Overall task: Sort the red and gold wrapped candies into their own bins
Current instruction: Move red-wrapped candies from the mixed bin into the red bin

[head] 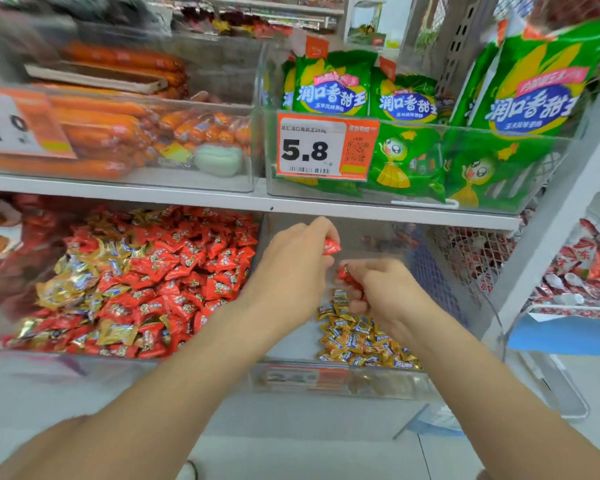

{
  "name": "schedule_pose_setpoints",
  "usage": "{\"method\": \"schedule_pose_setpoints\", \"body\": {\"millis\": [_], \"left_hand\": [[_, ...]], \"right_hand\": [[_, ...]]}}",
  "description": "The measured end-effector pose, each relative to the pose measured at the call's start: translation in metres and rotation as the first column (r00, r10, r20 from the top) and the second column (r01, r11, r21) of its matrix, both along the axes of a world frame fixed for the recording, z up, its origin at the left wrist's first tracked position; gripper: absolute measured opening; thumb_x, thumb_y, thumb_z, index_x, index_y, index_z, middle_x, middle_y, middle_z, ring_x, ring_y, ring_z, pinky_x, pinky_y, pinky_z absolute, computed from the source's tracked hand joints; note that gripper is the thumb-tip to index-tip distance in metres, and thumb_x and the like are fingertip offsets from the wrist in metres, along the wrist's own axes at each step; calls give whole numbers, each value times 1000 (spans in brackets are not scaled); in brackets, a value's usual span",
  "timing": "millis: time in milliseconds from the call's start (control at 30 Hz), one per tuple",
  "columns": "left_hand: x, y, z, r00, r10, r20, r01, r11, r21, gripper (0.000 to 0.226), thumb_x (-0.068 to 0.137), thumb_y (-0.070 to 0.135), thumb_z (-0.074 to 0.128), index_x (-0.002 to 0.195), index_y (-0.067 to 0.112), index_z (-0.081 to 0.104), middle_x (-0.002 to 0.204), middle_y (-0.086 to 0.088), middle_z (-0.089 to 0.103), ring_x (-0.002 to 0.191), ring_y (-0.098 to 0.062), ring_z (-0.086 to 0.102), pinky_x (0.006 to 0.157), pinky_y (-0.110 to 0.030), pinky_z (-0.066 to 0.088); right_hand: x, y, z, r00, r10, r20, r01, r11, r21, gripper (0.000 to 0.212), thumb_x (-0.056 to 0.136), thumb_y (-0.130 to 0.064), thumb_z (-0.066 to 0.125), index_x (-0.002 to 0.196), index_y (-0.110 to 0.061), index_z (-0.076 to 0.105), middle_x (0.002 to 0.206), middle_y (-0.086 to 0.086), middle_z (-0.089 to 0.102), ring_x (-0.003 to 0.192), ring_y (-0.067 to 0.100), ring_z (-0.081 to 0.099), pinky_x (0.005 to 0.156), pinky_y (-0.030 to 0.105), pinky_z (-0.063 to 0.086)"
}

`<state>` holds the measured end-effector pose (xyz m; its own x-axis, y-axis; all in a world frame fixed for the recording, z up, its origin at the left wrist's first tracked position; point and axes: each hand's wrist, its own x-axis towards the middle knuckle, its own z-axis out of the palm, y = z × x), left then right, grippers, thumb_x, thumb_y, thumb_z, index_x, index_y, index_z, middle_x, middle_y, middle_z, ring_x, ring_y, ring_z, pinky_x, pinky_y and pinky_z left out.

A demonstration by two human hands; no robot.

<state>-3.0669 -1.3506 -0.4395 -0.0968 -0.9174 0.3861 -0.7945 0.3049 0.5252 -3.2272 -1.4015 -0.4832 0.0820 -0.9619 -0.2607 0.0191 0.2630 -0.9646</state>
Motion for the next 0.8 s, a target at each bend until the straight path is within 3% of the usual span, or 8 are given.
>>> {"method": "schedule_pose_setpoints", "body": {"millis": [100, 200, 367, 433, 533, 600, 700, 800], "left_hand": [[35, 13, 3, 995, 79, 60, -75, 995, -65, 22, 101, 15, 60, 120, 23, 55, 107, -3, 61, 101, -29, 57, 89, -46, 44], [77, 10, -1, 975, 147, 165, -129, 985, -117, 26, 99, 12, 61, 123, 22, 55, 109, -4, 59, 99, -31, 54, 89, -46, 46], [132, -8, -24, 853, 147, 500, -100, 988, -119, 70, 75, 0, 84, 133, 23, 52, 109, 0, 57, 95, -26, 50, 84, -40, 52], [148, -17, -33, 832, 158, 531, -82, 983, -164, 72, 72, 2, 88, 131, 27, 56, 106, -2, 58, 93, -28, 50, 78, -44, 54], [160, -27, -37, 814, 240, 529, -115, 959, -258, 55, 79, 15, 87, 125, 31, 62, 105, -8, 58, 97, -33, 43, 73, -46, 47], [166, -29, -39, 810, 247, 531, -177, 968, -179, 42, 98, 38, 64, 139, 33, 55, 131, -11, 55, 118, -38, 41, 89, -57, 44], [179, -33, -40, 861, 157, 484, -244, 962, 122, 63, 98, 66, 15, 157, 45, 20, 165, 3, 25, 150, -37, 21, 114, -63, 24], [191, -38, -44, 896, 103, 433, -199, 963, 182, 62, 99, 66, 10, 160, 52, 4, 173, 11, 9, 158, -31, 8, 120, -63, 12]], "right_hand": [[31, 21, 12, 991, -85, 105, 86, 996, -5, 24, 108, -2, 47, 113, -3, 71, 85, 10, 59, 55, 14, 40, 43, 24, 33], [64, 36, 20, 974, -113, 197, 112, 994, 19, 24, 104, -2, 48, 107, -6, 72, 83, 10, 55, 55, 15, 39, 45, 25, 32], [115, 43, 20, 983, -171, -66, 152, 963, -224, 30, 103, -7, 47, 108, -22, 72, 84, -3, 60, 66, 10, 51, 63, 26, 43], [134, 43, 18, 955, -217, -202, 115, 900, -420, 31, 101, -2, 45, 114, -22, 65, 100, -3, 64, 86, 8, 59, 77, 19, 46], [160, 48, 7, 832, -321, -453, -99, 717, -690, 40, 91, -1, 37, 121, -17, 59, 120, 4, 55, 110, 17, 49, 99, 25, 36], [176, 48, 0, 751, -366, -550, -228, 638, -735, 47, 81, -4, 34, 120, -15, 59, 119, 8, 52, 106, 26, 46, 96, 34, 38], [194, 41, 4, 605, -415, -679, -331, 645, -689, 42, 79, -3, 45, 117, -10, 59, 115, 14, 51, 104, 35, 49, 93, 44, 45], [208, 26, 0, 267, -365, -892, -515, 728, -452, 52, 86, -10, 59, 136, 1, 50, 138, 24, 47, 133, 44, 42, 117, 51, 35]]}}
